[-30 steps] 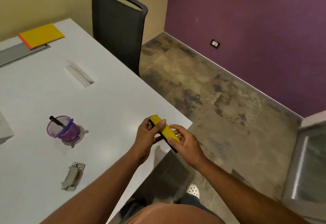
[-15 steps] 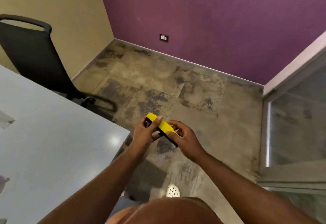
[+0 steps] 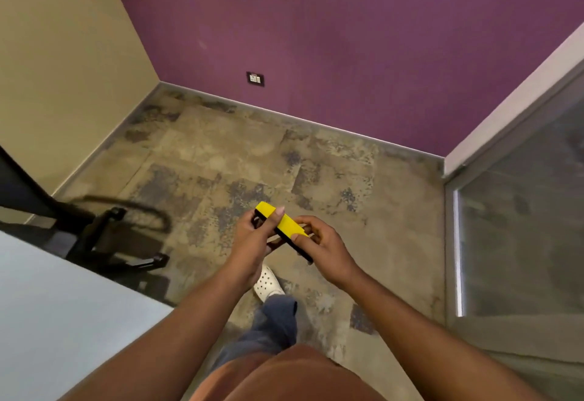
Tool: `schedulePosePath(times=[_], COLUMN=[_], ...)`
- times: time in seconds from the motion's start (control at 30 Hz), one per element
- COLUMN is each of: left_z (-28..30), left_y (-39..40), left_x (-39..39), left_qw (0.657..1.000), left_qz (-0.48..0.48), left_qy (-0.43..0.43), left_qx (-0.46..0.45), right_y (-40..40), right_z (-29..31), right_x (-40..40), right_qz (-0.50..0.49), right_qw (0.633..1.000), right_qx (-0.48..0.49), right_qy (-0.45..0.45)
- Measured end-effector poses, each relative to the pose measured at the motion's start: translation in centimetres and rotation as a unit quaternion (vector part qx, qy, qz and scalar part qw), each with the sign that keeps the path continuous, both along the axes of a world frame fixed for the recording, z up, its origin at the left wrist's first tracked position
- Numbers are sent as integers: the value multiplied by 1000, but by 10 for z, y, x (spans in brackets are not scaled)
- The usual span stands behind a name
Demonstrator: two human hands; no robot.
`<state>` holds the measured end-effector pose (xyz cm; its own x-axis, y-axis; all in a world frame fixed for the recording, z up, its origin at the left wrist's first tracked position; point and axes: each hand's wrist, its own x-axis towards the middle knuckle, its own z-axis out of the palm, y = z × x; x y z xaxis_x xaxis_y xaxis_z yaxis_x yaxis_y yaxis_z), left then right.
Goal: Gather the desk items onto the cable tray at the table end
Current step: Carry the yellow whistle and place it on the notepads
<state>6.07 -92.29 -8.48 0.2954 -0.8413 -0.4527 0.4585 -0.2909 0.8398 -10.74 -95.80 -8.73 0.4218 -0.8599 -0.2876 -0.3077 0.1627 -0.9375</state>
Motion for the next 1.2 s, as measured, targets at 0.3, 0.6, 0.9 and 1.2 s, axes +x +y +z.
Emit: schedulePosePath(times=[0.3,0.6,0.9,1.2], left_z=[4,20,14,28], left_y=[-161,-285,-388,-451], left_x=[70,161,261,371], left_qw=[999,994,978,923], left_qz=[28,100,207,384], left_qy=[30,15,-9,3], left_qx=[-28,-40,-4,-12], right_y=[-174,-322,-469,-567], right_z=[14,27,9,23], right_x=[72,169,290,443], right_qz=[27,84,219,373], right_qw=[999,996,975,928], right_qx=[-1,1,30,15], right_qy=[18,-4,-14,-18])
